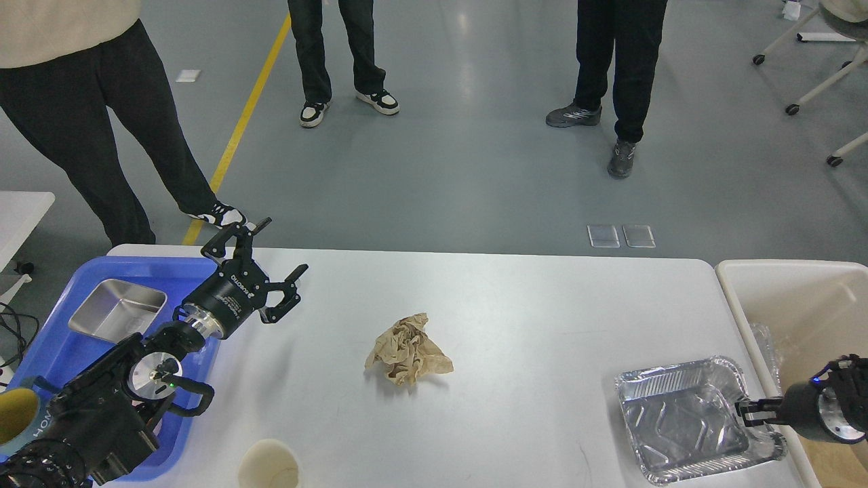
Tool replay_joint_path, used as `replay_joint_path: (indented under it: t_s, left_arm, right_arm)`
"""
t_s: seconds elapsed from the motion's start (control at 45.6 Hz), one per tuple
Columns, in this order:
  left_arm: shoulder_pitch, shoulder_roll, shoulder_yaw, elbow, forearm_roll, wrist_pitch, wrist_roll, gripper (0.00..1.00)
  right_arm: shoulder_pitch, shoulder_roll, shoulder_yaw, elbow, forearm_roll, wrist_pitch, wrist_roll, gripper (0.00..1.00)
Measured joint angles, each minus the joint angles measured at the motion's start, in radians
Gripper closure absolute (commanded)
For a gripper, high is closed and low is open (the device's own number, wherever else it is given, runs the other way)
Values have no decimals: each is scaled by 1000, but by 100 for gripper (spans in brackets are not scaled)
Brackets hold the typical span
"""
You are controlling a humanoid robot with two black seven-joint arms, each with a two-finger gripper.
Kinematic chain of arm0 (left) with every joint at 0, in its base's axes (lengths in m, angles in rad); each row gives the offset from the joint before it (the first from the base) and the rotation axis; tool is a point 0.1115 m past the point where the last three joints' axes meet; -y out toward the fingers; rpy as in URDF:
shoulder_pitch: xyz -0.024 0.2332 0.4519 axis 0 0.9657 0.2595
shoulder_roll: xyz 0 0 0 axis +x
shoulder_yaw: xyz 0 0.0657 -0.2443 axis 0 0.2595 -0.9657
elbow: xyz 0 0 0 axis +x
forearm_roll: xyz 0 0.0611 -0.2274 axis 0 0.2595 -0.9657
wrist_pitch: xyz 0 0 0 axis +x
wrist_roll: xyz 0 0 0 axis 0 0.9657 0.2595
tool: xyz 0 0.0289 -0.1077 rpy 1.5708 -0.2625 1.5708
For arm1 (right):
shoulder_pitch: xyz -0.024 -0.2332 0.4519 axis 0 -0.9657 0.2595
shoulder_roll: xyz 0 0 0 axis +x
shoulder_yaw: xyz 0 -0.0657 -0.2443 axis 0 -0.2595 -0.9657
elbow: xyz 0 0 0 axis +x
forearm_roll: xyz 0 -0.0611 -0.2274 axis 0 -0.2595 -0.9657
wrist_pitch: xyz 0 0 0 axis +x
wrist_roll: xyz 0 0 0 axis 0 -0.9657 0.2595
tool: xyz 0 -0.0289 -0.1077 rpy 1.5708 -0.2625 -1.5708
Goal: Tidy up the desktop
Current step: 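Grasp the foil tray edge with the right gripper and lift it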
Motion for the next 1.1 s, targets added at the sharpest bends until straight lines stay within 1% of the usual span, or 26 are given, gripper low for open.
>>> replay_joint_path:
  t_s: [0.088, 0.175, 0.373, 0.439, 0.57, 0.658, 0.702, 0.855, 1.031, 1.097]
  left_arm:
    - [-1, 0, -4, 0, 0, 0, 0, 3]
    - [-2, -1, -6, 0, 0, 0, 0, 3]
    - [-4, 0, -7, -2, 0, 0, 0, 3]
    - [-5, 0, -7, -2, 0, 0, 0, 3]
    - [-9, 0, -8, -3, 0, 0, 0, 3]
    - [-12, 4, -8, -4, 0, 0, 0, 3]
    - [-13, 7, -8, -5, 0, 0, 0, 3]
    - [-15, 9, -8, -6, 0, 0, 0, 3]
    - [-26, 9, -13, -8, 0, 0, 0, 3]
    - [-28, 10, -15, -8, 0, 0, 0, 3]
  right_arm:
    - [24, -2, 2, 9, 24, 49, 1, 100]
    - [55, -14, 2, 25, 97, 120, 0, 100]
    - [114, -63, 3, 94, 230, 263, -16, 100]
    - [127, -79, 3, 120, 247, 288, -23, 100]
    - [154, -97, 3, 159, 255, 305, -29, 100]
    - [184, -123, 2, 194, 255, 324, -43, 100]
    - [202, -138, 2, 218, 254, 332, -57, 100]
    - [309, -210, 1, 316, 251, 374, -145, 100]
    - [489, -235, 1, 403, 249, 521, -240, 100]
    - [544, -235, 1, 423, 248, 561, -277, 100]
